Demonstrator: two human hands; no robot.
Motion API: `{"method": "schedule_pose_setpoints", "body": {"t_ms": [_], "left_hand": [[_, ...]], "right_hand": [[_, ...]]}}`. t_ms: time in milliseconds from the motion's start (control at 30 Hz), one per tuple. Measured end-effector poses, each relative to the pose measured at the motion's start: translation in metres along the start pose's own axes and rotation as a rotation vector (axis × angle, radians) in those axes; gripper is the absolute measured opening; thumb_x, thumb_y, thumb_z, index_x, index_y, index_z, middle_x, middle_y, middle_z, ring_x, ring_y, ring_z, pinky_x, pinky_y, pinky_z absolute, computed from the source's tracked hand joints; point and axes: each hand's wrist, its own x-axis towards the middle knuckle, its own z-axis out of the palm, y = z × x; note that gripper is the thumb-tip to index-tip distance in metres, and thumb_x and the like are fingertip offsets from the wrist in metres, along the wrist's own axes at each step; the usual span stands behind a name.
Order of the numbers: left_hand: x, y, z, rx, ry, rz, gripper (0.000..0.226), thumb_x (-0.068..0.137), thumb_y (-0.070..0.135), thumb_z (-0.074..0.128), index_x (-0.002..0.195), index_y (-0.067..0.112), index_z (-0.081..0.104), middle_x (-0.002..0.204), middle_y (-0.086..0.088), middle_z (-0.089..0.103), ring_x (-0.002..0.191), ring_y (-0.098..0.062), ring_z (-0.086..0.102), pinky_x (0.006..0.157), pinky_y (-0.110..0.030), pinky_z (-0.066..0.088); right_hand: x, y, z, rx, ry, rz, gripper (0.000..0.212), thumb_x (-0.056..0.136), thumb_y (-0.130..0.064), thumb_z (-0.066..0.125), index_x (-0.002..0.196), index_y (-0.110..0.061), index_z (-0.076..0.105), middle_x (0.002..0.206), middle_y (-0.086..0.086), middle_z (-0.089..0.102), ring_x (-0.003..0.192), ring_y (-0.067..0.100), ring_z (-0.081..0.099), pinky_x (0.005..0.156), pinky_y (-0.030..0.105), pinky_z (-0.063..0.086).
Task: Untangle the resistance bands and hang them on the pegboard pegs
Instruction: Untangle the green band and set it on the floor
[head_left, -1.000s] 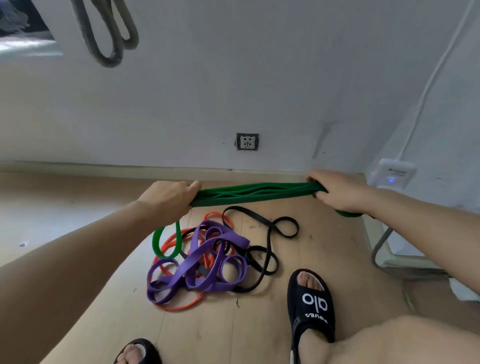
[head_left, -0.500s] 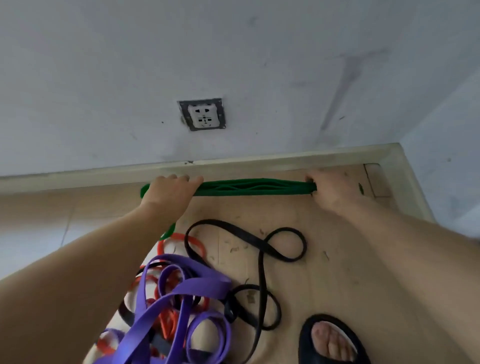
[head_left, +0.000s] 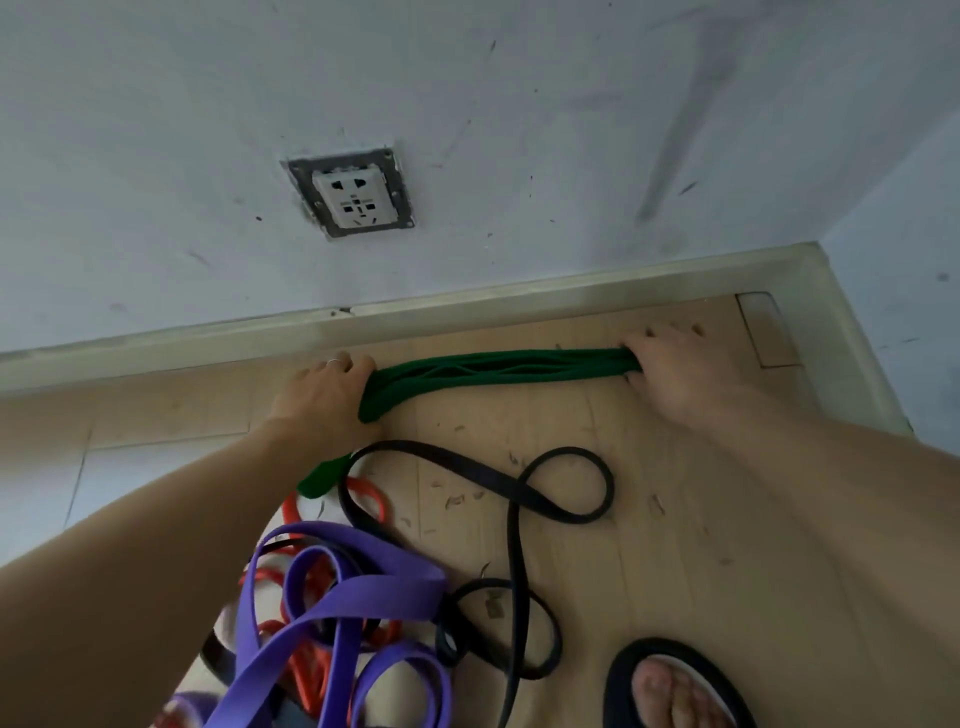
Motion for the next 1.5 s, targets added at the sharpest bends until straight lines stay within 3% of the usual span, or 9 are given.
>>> {"method": "schedule_pose_setpoints", "body": {"t_ms": [233, 400, 600, 833, 1000, 1167, 1333, 1400, 1500], "left_hand": [[-0.01, -0.018, 0.002, -0.001, -0.143, -0.046, 0.097, 0.076, 0.052, 0.077, 0.154, 0.028, 0.025, 0.147, -0.008, 0.038, 0.134, -0.033, 0.041, 0.114, -0.048, 0.034], [-0.008, -0.015, -0.008, 0.066, -0.051, 0.011, 0.044, 0.094, 0.034, 0.065, 0.133, 0.025, 0.046, 0.111, 0.001, 0.055, 0.095, -0.019, 0.056, 0.076, -0.032, 0.049], [-0.001, -0.014, -0.026, 0.358, 0.074, 0.08, 0.039, 0.101, 0.026, 0.055, 0.138, 0.024, 0.043, 0.123, -0.001, 0.06, 0.11, -0.022, 0.061, 0.086, -0.032, 0.049], [0.001, -0.009, -0.013, 0.217, -0.04, -0.057, 0.098, 0.081, 0.077, 0.062, 0.154, 0.022, 0.026, 0.151, -0.01, 0.045, 0.138, -0.031, 0.046, 0.113, -0.043, 0.038], [-0.003, -0.017, -0.014, 0.207, -0.089, -0.027, 0.131, 0.068, 0.069, 0.078, 0.162, 0.018, 0.0, 0.165, -0.013, 0.02, 0.153, -0.034, 0.019, 0.127, -0.048, 0.017], [-0.011, -0.026, -0.014, 0.191, -0.117, 0.024, 0.142, 0.063, 0.067, 0.083, 0.162, 0.02, -0.006, 0.167, -0.012, 0.015, 0.154, -0.033, 0.017, 0.127, -0.046, 0.015], [-0.013, -0.027, -0.022, 0.242, -0.005, 0.075, 0.084, 0.084, 0.042, 0.076, 0.15, 0.02, 0.029, 0.144, -0.007, 0.048, 0.127, -0.025, 0.052, 0.108, -0.037, 0.045], [-0.013, -0.026, -0.027, 0.276, 0.074, 0.096, 0.05, 0.094, 0.031, 0.067, 0.136, 0.021, 0.042, 0.127, -0.003, 0.057, 0.108, -0.021, 0.059, 0.09, -0.032, 0.052], [-0.012, -0.026, -0.029, 0.307, 0.12, 0.09, 0.039, 0.097, 0.028, 0.062, 0.132, 0.021, 0.047, 0.119, -0.003, 0.059, 0.102, -0.021, 0.061, 0.081, -0.032, 0.049]], "right_hand": [[-0.007, 0.019, -0.006, 0.151, -0.127, -0.013, 0.04, 0.092, -0.035, 0.069, 0.128, -0.024, 0.054, 0.103, -0.001, 0.048, 0.096, 0.02, 0.048, 0.075, 0.035, 0.04], [-0.011, 0.023, -0.007, 0.144, -0.054, -0.011, 0.014, 0.095, -0.027, 0.065, 0.104, -0.023, 0.055, 0.104, 0.005, 0.062, 0.09, 0.023, 0.055, 0.069, 0.035, 0.041], [0.001, 0.025, -0.022, 0.18, 0.038, 0.061, 0.021, 0.098, -0.028, 0.064, 0.113, -0.014, 0.061, 0.104, 0.01, 0.068, 0.087, 0.027, 0.06, 0.061, 0.033, 0.046], [0.006, 0.031, -0.01, 0.158, -0.104, 0.125, 0.053, 0.09, -0.037, 0.072, 0.132, -0.014, 0.05, 0.124, 0.014, 0.057, 0.108, 0.031, 0.057, 0.073, 0.034, 0.04], [0.004, 0.035, -0.015, 0.156, -0.18, 0.094, 0.094, 0.078, -0.057, 0.076, 0.154, -0.025, 0.033, 0.145, 0.01, 0.045, 0.131, 0.03, 0.046, 0.105, 0.043, 0.041], [-0.001, 0.027, -0.015, 0.168, -0.103, 0.027, 0.082, 0.083, -0.047, 0.073, 0.153, -0.026, 0.036, 0.145, 0.008, 0.048, 0.131, 0.028, 0.046, 0.104, 0.04, 0.041], [0.003, 0.024, -0.013, 0.108, 0.045, -0.029, 0.02, 0.095, -0.024, 0.064, 0.113, -0.019, 0.057, 0.112, 0.008, 0.064, 0.101, 0.027, 0.058, 0.076, 0.035, 0.034], [0.004, 0.023, -0.014, 0.04, 0.082, -0.049, 0.013, 0.096, -0.022, 0.061, 0.108, -0.018, 0.058, 0.108, 0.007, 0.066, 0.1, 0.028, 0.058, 0.076, 0.035, 0.031], [0.008, 0.024, -0.016, 0.008, 0.129, -0.039, 0.011, 0.098, -0.025, 0.062, 0.106, -0.019, 0.056, 0.105, 0.007, 0.066, 0.098, 0.03, 0.06, 0.078, 0.037, 0.03]]}}
